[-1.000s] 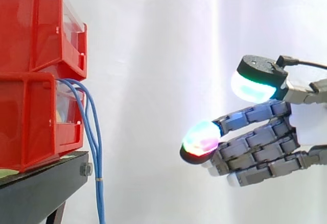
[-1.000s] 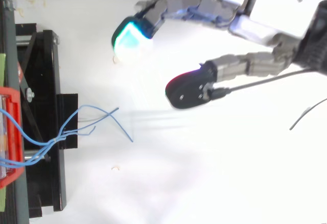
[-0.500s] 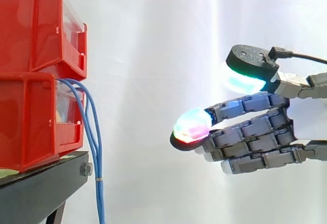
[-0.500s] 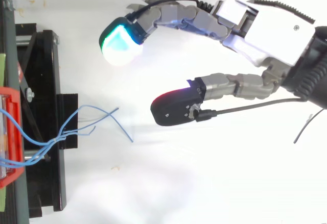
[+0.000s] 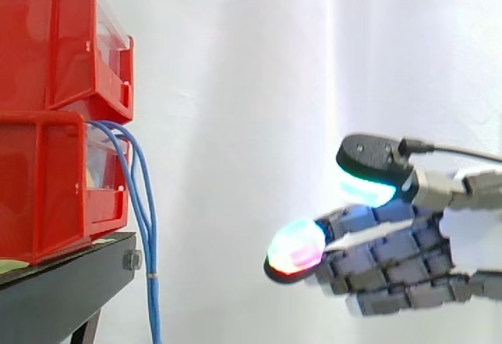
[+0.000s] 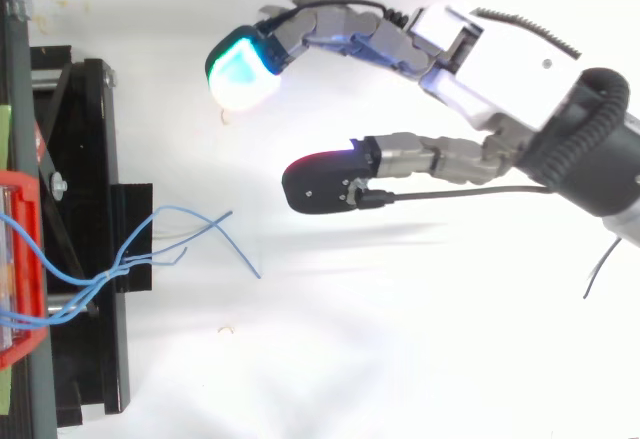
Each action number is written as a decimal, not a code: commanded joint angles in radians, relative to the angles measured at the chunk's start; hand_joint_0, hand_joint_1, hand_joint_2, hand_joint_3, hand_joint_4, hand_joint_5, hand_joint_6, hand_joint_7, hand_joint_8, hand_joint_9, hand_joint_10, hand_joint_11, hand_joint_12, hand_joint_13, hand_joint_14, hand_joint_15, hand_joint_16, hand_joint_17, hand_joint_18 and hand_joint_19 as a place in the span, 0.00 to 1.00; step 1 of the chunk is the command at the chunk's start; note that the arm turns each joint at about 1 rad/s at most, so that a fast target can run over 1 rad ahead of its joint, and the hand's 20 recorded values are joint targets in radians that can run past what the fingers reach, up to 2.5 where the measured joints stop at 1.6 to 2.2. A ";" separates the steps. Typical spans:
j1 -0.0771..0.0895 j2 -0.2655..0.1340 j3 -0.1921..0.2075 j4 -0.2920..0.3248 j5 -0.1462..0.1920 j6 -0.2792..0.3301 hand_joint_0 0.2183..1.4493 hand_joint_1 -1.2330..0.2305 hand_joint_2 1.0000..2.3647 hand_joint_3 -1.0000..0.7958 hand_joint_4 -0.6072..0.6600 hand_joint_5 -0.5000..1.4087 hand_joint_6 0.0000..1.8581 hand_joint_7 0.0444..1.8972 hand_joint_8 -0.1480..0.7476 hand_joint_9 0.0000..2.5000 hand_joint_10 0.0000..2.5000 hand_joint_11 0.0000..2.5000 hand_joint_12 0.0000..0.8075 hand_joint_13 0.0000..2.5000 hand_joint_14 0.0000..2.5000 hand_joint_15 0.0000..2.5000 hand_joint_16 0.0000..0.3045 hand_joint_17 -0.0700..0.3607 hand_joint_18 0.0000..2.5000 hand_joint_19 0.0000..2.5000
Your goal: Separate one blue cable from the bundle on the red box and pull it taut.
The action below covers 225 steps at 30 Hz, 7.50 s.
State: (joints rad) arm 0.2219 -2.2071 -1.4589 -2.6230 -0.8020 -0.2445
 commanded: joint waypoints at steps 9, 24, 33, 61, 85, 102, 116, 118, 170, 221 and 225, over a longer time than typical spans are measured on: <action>0.000 -0.043 0.000 0.089 0.006 0.027 0.20 0.41 0.00 0.28 0.66 0.16 0.27 0.36 0.45 0.12 0.00 0.00 0.37 0.01 0.00 0.00 0.20 0.47 0.00 0.01; -0.010 -0.200 0.109 0.201 0.017 0.045 0.20 0.41 0.00 0.28 0.66 0.16 0.27 0.36 0.46 0.13 0.00 0.01 0.37 0.01 0.00 0.01 0.20 0.47 0.00 0.02; -0.004 -0.341 0.319 0.162 -0.056 0.099 0.20 0.42 0.00 0.28 0.66 0.16 0.27 0.36 0.46 0.14 0.00 0.02 0.37 0.02 0.00 0.01 0.20 0.47 0.00 0.02; 0.025 -0.333 0.319 0.156 -0.224 0.358 0.30 0.38 0.00 0.33 0.69 0.19 0.27 0.44 0.44 0.18 0.00 0.03 0.34 0.05 0.00 0.00 0.17 0.43 0.03 0.03; -0.007 -0.233 0.318 -0.032 -0.273 0.375 0.33 0.35 0.01 0.41 0.59 0.19 0.36 0.55 0.46 0.20 0.00 0.07 0.35 0.08 0.00 0.01 0.17 0.43 0.08 0.04; 0.007 -0.227 0.316 -0.066 -0.276 0.367 0.25 0.37 0.00 0.28 0.63 0.19 0.36 0.55 0.48 0.21 0.00 0.08 0.36 0.09 0.00 0.02 0.17 0.43 0.10 0.06; 0.007 -0.226 0.219 0.057 -0.279 0.353 0.28 0.35 0.00 0.30 0.62 0.19 0.36 0.56 0.47 0.22 0.00 0.09 0.35 0.10 0.00 0.02 0.16 0.42 0.10 0.06; 0.007 -0.227 0.219 0.058 -0.279 0.353 0.28 0.35 0.00 0.30 0.62 0.19 0.36 0.56 0.47 0.22 0.00 0.09 0.35 0.10 0.00 0.02 0.16 0.41 0.11 0.06; 0.002 -0.123 0.221 -0.120 -0.279 0.358 0.31 0.30 0.01 0.44 0.55 0.19 0.46 0.52 0.53 0.29 0.00 0.14 0.41 0.19 0.00 0.06 0.16 0.41 0.23 0.10; -0.006 -0.089 0.222 -0.193 -0.299 0.387 0.44 0.19 0.00 0.30 0.47 0.16 0.49 0.50 0.46 0.27 0.00 0.16 0.36 0.19 0.00 0.06 0.13 0.37 0.23 0.10; -0.006 -0.089 0.221 -0.193 -0.299 0.387 0.39 0.21 0.00 0.28 0.52 0.17 0.48 0.50 0.46 0.27 0.00 0.16 0.36 0.19 0.00 0.07 0.13 0.37 0.23 0.11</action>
State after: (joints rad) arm 0.2172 -2.2965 -1.2372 -2.8149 -1.1014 0.1424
